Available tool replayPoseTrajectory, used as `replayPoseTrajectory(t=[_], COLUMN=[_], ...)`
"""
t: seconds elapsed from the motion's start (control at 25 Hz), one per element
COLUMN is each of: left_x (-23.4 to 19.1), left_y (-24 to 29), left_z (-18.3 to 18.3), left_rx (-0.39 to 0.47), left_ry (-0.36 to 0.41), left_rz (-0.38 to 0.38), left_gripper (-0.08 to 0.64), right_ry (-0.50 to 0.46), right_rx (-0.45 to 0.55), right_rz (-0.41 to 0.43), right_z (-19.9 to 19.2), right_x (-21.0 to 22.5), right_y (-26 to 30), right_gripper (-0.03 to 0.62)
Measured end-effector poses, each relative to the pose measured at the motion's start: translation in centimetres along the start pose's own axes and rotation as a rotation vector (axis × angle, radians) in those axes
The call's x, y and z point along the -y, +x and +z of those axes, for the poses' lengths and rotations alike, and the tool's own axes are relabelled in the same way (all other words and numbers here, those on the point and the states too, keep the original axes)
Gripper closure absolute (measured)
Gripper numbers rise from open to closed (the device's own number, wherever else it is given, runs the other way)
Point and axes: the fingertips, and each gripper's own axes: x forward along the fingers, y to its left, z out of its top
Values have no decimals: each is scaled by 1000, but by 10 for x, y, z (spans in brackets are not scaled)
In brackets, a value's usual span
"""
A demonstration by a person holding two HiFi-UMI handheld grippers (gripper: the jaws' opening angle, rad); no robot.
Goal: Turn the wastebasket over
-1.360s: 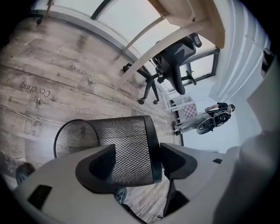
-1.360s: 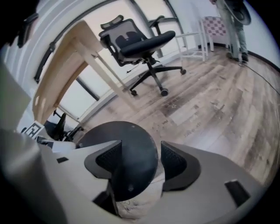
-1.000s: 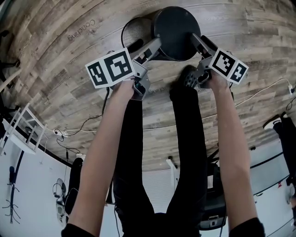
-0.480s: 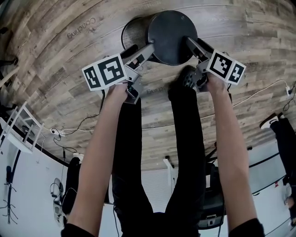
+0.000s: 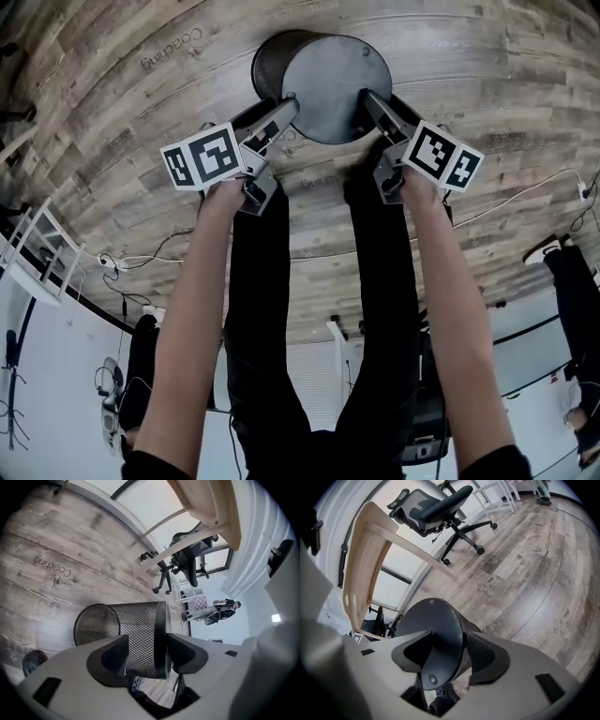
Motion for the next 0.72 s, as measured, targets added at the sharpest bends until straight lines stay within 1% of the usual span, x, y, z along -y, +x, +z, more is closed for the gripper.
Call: replayPoseTrajectory(t=[0.12, 0.2, 0.32, 0.44, 0.56, 0.72], left_x=[-9, -15, -23, -31, -44, -58], left_y=[-4, -6, -9, -8, -13, -17], left_z=[2, 4, 1, -7, -10, -12], left_rx=[18, 9, -29, -49, -46, -31], left_ry=[-14, -10, 23, 29, 24, 10], left_rz=[-28, -33, -17, 0, 12, 33], left_gripper=[285, 287, 285, 287, 285, 286], right_ry=[35, 48, 19, -30, -75, -98], right_rx=[42, 45, 13, -6, -12, -28], right_rz=[-8, -1, 6, -8, -34, -48], right_z=[-1, -2, -7, -12, -19, -26], right_x=[-4, -7, -12, -14, -25, -33], right_y=[2, 4, 8, 10, 16, 24], right_gripper=[350, 365, 376, 382, 383, 396])
